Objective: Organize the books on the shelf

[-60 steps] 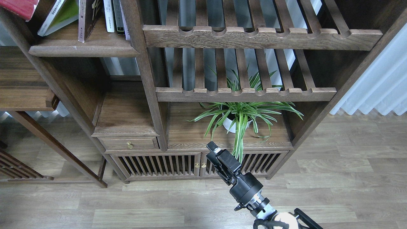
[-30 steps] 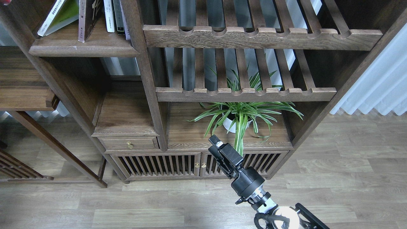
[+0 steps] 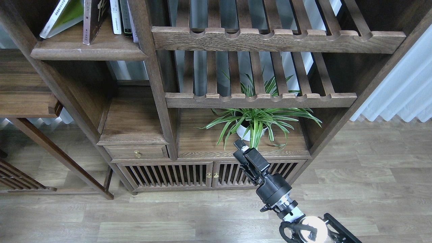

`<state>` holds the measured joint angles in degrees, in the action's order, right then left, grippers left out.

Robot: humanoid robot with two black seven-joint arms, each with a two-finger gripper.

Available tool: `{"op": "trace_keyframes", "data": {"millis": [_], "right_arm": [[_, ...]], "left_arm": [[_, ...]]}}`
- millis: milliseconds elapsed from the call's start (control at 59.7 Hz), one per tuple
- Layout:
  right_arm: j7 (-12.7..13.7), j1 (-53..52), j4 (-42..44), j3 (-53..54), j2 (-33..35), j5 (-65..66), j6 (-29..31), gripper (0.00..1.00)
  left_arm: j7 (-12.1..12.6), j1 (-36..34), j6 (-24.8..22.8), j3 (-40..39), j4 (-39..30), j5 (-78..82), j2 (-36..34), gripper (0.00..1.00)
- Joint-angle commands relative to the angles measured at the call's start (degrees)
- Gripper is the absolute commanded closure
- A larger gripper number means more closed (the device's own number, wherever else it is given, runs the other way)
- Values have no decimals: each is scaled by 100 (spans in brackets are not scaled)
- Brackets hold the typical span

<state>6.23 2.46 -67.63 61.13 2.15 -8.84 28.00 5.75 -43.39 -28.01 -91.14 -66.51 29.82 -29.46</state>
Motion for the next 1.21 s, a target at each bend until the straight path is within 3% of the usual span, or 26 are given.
{"op": "trace_keyframes", "data": {"millis": [0, 519, 804, 1189], "right_arm": [[1, -35, -75, -23, -84, -13, 0, 17], [1, -439, -453, -119, -215, -48, 0, 16], [1, -518, -453, -198, -215, -65, 0, 12], [1, -693, -453, -479, -215, -250, 0, 12]], "left_arm": [[5, -3, 1, -53, -2, 349, 142, 98], [6, -196, 1, -307, -99, 937, -86, 98], [5, -381, 1, -211, -38, 1219, -640, 98], [5, -390, 1, 105, 103, 1860, -623, 98]]}}
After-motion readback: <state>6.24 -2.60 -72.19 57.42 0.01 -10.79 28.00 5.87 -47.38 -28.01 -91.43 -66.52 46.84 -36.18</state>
